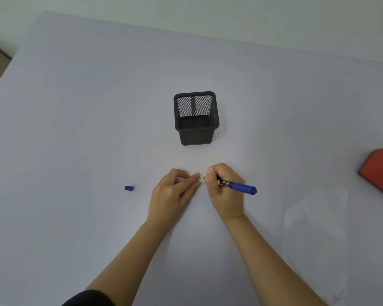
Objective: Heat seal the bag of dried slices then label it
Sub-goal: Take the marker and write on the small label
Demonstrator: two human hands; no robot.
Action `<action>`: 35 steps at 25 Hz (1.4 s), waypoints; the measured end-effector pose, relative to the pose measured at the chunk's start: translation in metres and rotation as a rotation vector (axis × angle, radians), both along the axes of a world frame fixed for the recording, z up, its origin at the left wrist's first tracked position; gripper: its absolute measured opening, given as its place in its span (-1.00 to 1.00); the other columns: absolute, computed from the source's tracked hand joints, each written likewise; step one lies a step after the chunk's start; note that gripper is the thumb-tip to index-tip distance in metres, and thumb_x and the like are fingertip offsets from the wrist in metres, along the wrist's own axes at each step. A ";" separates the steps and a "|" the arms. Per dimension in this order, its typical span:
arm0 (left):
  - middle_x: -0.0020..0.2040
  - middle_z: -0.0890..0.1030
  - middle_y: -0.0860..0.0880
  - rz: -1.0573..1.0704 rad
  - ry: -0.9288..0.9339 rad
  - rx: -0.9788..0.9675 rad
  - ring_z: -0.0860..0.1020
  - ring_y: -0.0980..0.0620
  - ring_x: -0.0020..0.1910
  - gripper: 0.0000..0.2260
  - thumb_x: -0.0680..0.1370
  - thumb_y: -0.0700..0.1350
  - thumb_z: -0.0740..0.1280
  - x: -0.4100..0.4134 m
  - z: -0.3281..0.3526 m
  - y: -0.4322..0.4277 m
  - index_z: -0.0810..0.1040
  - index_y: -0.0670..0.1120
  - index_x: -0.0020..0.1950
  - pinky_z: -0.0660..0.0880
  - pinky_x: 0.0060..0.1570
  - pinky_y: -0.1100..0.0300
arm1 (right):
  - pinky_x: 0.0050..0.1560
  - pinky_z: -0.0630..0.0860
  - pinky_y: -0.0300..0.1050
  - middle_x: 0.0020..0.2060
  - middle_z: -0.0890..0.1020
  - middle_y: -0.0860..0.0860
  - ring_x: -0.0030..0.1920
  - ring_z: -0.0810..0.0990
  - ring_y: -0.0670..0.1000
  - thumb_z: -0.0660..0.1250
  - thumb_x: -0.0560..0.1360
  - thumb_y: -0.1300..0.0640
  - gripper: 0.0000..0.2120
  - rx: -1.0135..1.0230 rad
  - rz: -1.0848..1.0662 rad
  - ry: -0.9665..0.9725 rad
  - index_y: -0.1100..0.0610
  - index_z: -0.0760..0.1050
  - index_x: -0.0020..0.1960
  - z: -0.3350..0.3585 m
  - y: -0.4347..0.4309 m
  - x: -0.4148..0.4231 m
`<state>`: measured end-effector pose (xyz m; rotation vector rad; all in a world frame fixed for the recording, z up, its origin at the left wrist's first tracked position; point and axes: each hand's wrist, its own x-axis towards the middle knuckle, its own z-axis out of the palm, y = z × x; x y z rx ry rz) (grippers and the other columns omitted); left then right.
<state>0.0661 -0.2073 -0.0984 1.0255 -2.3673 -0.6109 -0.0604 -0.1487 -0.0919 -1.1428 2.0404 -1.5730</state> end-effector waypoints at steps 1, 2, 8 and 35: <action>-0.14 0.59 -0.04 -0.002 -0.014 -0.009 0.46 0.06 -0.37 -0.80 0.51 -0.02 0.33 0.000 0.000 0.000 0.69 -0.05 0.02 0.38 -0.33 0.30 | -0.33 0.28 -0.55 -0.50 0.44 0.13 -0.38 0.37 0.01 0.16 0.50 0.14 -0.65 0.000 0.005 -0.001 0.33 0.38 -0.38 0.000 0.000 0.000; -0.15 0.59 -0.05 -0.004 -0.023 -0.014 0.45 0.06 -0.38 -0.80 0.51 -0.02 0.32 0.000 0.000 0.001 0.69 -0.05 0.01 0.37 -0.34 0.30 | -0.33 0.28 -0.55 -0.49 0.44 0.13 -0.38 0.37 0.02 0.16 0.50 0.14 -0.65 0.001 0.009 -0.005 0.34 0.38 -0.37 0.000 0.001 0.000; -0.14 0.58 -0.03 -0.004 -0.042 -0.005 0.43 0.08 -0.40 -0.81 0.51 -0.01 0.33 -0.001 -0.001 -0.002 0.69 -0.02 0.01 0.34 -0.34 0.32 | -0.34 0.28 -0.53 -0.49 0.45 0.15 -0.38 0.37 0.04 0.16 0.51 0.12 -0.64 0.023 0.018 -0.022 0.33 0.37 -0.37 -0.001 -0.001 0.000; -0.14 0.57 -0.02 0.000 -0.030 -0.002 0.43 0.09 -0.39 -0.80 0.51 0.00 0.33 0.003 0.001 -0.003 0.69 -0.02 0.01 0.35 -0.35 0.32 | -0.39 0.28 -0.45 -0.49 0.43 0.13 -0.38 0.36 0.06 0.15 0.52 0.10 -0.62 0.048 0.004 0.009 0.33 0.35 -0.38 0.000 -0.003 0.004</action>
